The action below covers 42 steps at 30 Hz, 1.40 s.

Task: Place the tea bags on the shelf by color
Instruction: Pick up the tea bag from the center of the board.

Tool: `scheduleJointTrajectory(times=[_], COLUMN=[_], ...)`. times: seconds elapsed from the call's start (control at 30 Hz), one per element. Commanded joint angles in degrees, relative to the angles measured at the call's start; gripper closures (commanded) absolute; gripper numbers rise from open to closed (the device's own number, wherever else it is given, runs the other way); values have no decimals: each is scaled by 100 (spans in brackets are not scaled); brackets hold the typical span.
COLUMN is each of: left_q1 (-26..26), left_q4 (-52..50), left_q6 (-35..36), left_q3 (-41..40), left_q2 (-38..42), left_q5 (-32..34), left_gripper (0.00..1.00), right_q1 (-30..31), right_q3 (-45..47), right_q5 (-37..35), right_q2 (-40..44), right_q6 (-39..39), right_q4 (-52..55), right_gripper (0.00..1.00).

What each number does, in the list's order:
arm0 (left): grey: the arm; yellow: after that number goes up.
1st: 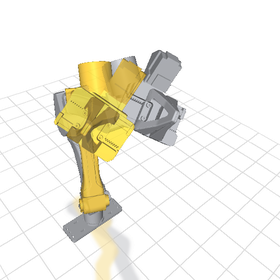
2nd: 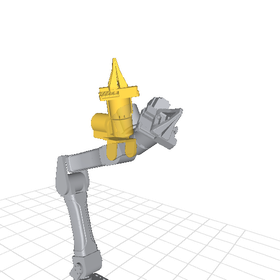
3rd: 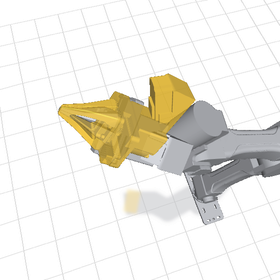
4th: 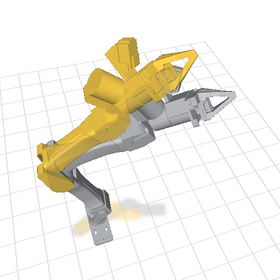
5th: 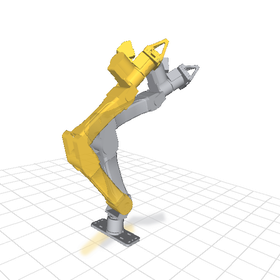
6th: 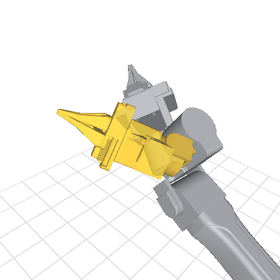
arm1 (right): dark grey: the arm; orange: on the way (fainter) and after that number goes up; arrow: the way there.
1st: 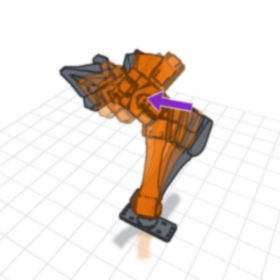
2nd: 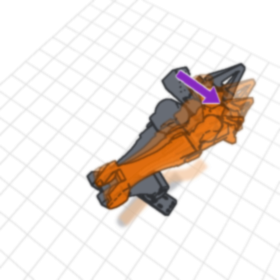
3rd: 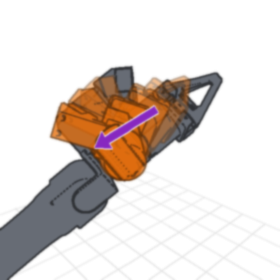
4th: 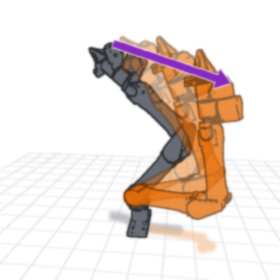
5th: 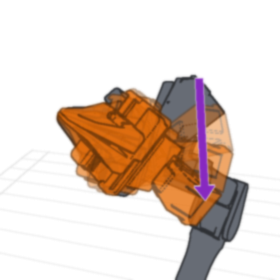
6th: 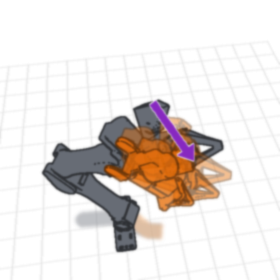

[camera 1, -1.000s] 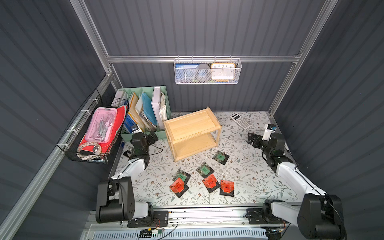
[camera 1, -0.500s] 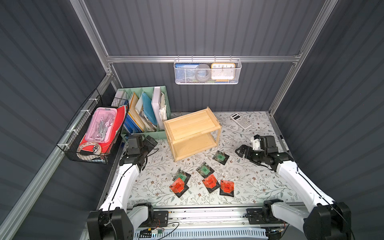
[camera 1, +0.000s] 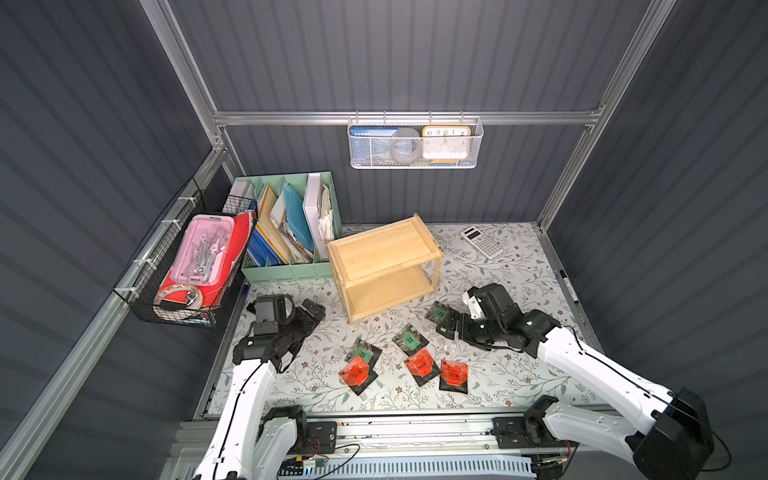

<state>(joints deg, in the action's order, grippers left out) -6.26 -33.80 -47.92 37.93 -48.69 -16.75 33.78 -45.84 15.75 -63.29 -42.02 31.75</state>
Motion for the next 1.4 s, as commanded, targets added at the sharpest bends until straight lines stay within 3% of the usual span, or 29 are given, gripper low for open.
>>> scheduleJointTrajectory(times=[0.0,0.23,0.67,0.93,1.13,1.37], left_q1=[20,20,19,20,67,601], left_q4=[-383,-275,-1376,-1308,-1137,-762], left_q6=[-134,-312,-797,-745,-715,-905], left_q3=[-111,-573,-1035,-1265,-1394,-1415], left_q2=[272,690,1525,1280,1080,704], left_q5=[-619,-919,-1011,-1104,-1152,-846], left_gripper=[0,0,0,0,0,0], right_q1=[204,530,1391,1692,1856,1926], right_q3=[-110,103,98,-168,-246,-621], right_q5=[-22,449,665,721,738,762], right_q2=[5,-114,-815,-1457,-1820,-2260], right_q6=[-310,-332,-650,-823,-1054,-1020], right_q4=[-14,-242,-955,-1196,-1457,-1479], right_gripper=[1,5,10,20,21,22])
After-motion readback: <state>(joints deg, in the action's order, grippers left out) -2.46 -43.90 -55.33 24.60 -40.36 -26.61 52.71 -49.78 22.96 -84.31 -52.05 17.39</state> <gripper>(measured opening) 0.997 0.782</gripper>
